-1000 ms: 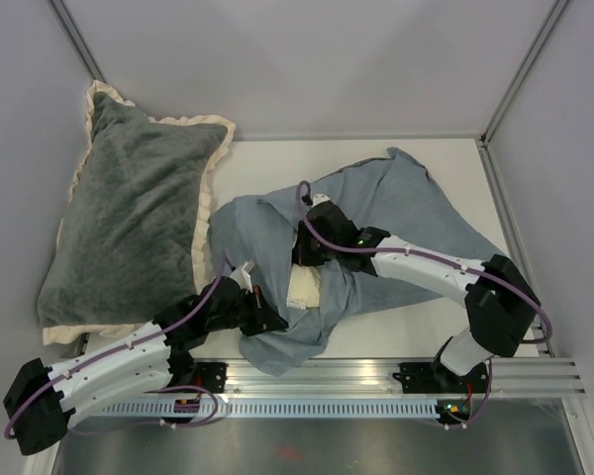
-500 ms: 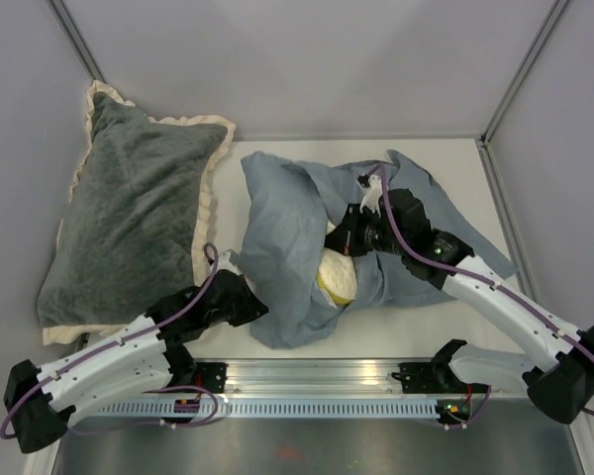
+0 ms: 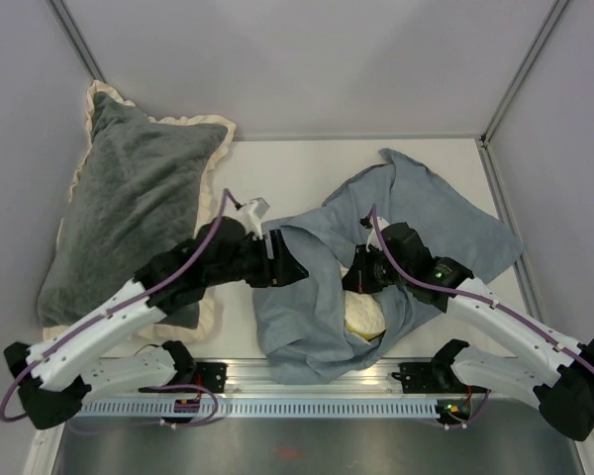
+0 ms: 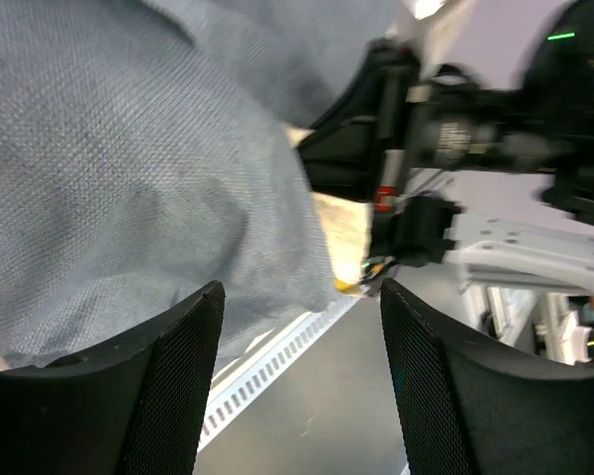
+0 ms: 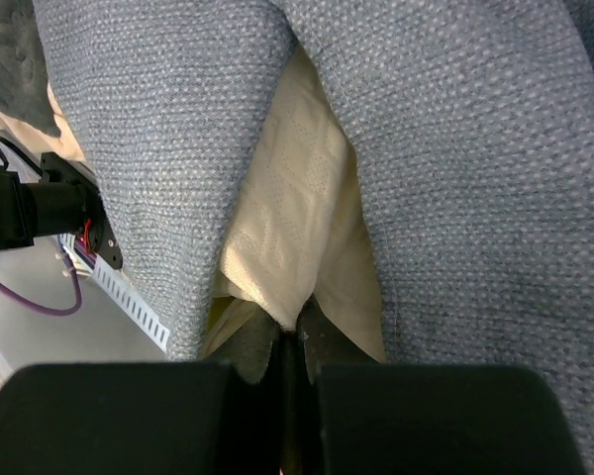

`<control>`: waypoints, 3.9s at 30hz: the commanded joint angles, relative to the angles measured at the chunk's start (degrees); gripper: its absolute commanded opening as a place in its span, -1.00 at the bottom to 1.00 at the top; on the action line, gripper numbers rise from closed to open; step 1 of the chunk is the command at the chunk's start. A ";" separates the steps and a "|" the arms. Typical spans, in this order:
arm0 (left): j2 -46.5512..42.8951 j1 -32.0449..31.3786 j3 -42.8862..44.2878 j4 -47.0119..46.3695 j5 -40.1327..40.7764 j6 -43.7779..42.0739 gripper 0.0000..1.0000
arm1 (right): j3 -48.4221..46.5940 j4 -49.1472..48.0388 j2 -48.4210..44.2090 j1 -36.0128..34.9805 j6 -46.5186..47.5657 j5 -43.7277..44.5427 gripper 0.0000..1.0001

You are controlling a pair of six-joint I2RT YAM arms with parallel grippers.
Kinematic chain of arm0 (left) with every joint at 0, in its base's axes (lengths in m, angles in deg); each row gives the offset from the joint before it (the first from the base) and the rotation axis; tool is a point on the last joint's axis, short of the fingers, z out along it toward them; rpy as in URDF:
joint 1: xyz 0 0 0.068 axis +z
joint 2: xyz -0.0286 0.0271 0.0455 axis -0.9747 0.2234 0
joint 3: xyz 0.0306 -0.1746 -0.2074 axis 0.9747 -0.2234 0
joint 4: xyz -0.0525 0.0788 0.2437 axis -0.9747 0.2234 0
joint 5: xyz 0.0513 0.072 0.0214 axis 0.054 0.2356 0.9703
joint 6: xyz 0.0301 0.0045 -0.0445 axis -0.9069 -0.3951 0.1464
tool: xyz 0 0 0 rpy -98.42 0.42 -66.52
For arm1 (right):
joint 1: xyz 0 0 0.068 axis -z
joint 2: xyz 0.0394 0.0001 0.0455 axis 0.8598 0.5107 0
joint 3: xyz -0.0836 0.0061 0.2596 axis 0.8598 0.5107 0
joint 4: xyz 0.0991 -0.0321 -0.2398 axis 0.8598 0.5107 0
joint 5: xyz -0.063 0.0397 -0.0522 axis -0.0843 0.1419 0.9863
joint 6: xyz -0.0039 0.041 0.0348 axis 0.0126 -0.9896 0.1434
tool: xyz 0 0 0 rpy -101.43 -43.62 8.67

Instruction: Remove the pillowcase from the pillow

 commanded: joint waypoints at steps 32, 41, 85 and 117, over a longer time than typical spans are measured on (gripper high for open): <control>32.36 -1.83 10.35 -2.29 -4.51 -1.01 -0.17 | -6.11 -4.22 1.22 -7.86 -2.06 10.47 -1.00; 23.69 -1.04 5.44 9.22 13.40 0.66 -0.95 | -5.58 1.48 -2.73 -8.13 -0.21 13.46 -1.00; -6.64 32.54 -10.75 4.29 -14.18 -11.82 0.93 | -13.04 -0.17 -0.13 -8.13 -3.38 7.66 -0.99; 0.63 18.75 -15.84 -14.23 -29.84 -4.53 0.99 | -21.13 -14.42 19.59 -10.15 -7.77 8.72 -1.00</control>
